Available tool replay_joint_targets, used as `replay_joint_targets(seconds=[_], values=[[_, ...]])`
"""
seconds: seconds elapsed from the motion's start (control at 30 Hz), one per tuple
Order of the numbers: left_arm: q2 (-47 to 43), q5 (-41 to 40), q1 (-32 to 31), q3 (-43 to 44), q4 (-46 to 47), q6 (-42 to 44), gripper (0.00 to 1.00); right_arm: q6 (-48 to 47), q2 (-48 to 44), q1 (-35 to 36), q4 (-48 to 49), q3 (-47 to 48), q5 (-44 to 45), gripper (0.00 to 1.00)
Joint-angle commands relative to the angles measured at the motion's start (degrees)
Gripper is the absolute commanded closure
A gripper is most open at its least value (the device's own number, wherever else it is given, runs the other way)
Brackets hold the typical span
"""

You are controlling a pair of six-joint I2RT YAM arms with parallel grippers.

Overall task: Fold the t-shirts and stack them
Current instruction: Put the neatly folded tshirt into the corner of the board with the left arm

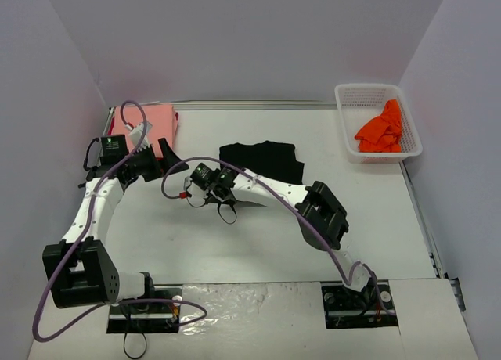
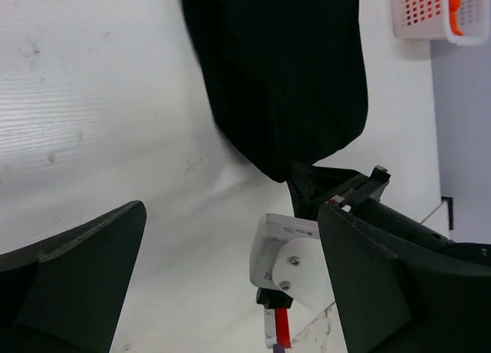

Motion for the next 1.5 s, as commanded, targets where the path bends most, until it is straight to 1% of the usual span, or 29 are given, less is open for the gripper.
replay_joint_targets(seconds=[0.0,0.13,0.2,0.37,0.47,0.57,0.73,0.83,1.03,1.33,1.47], values=[[1.7,4.4,0.5,0.7,3.8,-7.3,0.06,0.1,-5.1,-0.8,-1.5,0.2,2.9,1.00],[9.4,7.7,0.2,1.4,5.8,-10.9,0.06,0.0,-5.0,-0.9,-1.8,0.6,3.2,1.00],[12.0,7.4,-0.4,1.7,5.6,-11.1,0.06,0.1,-4.8,-1.2,-1.7,0.5,2.8,1.00],[15.5,5.6,-2.2,1.3,7.8,-13.9,0.06,0.3,-5.2,-1.3,-1.7,0.4,2.7,1.00],[18.0,5.4,-3.5,1.1,10.9,-16.5,0.06,0.4,-5.3,-1.3,-2.0,0.8,3.4,1.00],[20.0,6.5,-4.9,0.8,16.1,-20.3,0.06,0.4,-5.2,-1.5,-2.5,1.4,3.7,1.00],[22.8,5.6,-10.1,2.3,17.1,-22.0,0.06,0.5,-5.0,-1.7,-3.6,2.6,4.2,1.00],[24.6,4.1,-11.8,3.2,16.7,-22.7,0.06,0.5,-5.3,-1.7,-4.2,2.8,4.1,1.00],[27.6,2.1,-13.4,3.6,17.2,-23.4,0.06,0.5,-6.4,-2.2,-5.0,3.7,4.9,1.00],[29.2,-2.5,-15.1,4.3,20.0,-27.7,0.06,0.5,-6.6,-3.0,-6.1,4.1,5.0,1.00],[30.6,-1.5,-15.4,4.6,25.4,-31.3,0.06,0.5,-6.4,-3.5,-6.6,4.3,5.2,1.00]])
